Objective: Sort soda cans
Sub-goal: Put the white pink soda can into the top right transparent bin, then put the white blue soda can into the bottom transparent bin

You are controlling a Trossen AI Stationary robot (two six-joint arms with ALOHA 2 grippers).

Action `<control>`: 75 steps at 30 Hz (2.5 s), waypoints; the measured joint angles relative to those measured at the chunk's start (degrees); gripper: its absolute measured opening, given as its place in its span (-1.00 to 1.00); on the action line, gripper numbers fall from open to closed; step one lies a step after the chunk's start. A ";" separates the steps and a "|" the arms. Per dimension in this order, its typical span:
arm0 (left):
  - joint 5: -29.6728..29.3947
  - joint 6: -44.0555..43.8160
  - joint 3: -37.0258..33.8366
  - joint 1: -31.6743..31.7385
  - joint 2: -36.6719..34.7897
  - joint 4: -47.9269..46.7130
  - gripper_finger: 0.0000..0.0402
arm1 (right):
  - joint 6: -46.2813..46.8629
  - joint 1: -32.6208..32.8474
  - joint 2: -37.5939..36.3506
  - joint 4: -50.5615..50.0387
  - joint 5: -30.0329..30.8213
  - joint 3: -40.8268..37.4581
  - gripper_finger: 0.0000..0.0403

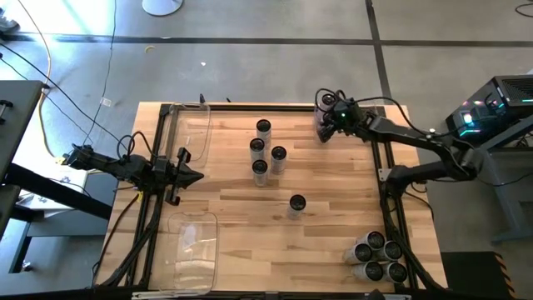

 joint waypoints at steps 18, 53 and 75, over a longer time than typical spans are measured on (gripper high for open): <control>0.02 -0.02 0.00 -0.01 -0.01 0.02 -1.00 | -0.22 0.00 -1.33 1.50 0.08 0.81 0.36; 0.03 -0.02 0.01 -0.01 -0.02 -0.09 -1.00 | -1.56 0.00 -1.20 1.40 -1.91 0.75 0.42; 0.02 -0.04 0.00 -0.02 -0.01 0.07 -1.00 | 1.25 12.35 -18.22 4.33 -8.71 0.81 0.42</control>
